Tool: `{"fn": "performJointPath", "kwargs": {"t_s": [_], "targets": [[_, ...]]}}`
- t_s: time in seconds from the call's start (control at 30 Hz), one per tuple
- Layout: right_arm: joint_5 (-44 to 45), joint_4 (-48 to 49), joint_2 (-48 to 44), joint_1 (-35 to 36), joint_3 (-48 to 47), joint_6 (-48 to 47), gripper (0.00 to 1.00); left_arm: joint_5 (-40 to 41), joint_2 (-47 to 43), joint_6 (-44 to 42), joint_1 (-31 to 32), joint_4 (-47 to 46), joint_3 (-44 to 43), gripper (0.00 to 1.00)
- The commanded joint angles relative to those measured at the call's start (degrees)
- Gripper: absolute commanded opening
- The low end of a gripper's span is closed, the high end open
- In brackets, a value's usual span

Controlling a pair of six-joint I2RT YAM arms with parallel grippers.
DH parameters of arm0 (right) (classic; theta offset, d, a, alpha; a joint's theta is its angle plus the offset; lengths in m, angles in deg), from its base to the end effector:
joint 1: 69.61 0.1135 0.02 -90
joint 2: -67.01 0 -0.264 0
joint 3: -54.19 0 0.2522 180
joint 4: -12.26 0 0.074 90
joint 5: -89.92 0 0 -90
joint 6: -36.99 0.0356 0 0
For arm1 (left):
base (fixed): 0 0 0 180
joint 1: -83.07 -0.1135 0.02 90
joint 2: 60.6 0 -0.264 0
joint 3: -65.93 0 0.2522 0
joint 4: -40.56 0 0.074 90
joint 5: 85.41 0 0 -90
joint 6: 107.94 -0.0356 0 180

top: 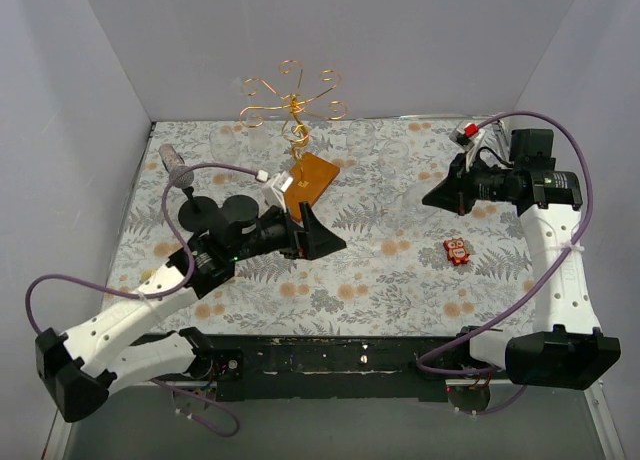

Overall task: Place the wine glass upside down on the wine glass rack
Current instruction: Turn the wine glass upside down at the wine rack.

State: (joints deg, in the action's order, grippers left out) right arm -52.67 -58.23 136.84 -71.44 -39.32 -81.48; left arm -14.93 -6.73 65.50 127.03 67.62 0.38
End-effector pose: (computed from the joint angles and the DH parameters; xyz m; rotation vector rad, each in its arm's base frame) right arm 0.2262 0.0211 0.3929 -0.8766 1.9336 0.7782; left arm 0.1465 -0.1578 0.3493 -0.4844 2.2271 -1.7161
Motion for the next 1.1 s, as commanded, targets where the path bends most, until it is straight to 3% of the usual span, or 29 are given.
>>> {"fn": "performJointPath", "kwargs": {"t_s": [0.0, 0.37, 0.67, 1.07], "targets": [[-10.85, 3.73, -3.37, -0.99, 0.38, -0.1, 0.01, 10.2, 4.57, 5.06, 3.49, -3.98, 2.39, 0.98], [-22.19, 7.07, -6.71, -2.83, 2.66, 3.41, 0.01, 8.46, 15.99, 10.6, 3.76, -20.5, 6.79, 0.98], [-30.8, 19.18, -9.26, -4.94, 7.85, 14.83, 0.01, 4.5, 22.51, 11.75, 3.76, -27.1, 6.17, 0.82], [-31.51, 23.51, -10.5, -5.29, 10.75, 18.54, 0.01, 8.71, 25.76, 9.99, 3.85, -23.85, 2.49, 0.58]]}}
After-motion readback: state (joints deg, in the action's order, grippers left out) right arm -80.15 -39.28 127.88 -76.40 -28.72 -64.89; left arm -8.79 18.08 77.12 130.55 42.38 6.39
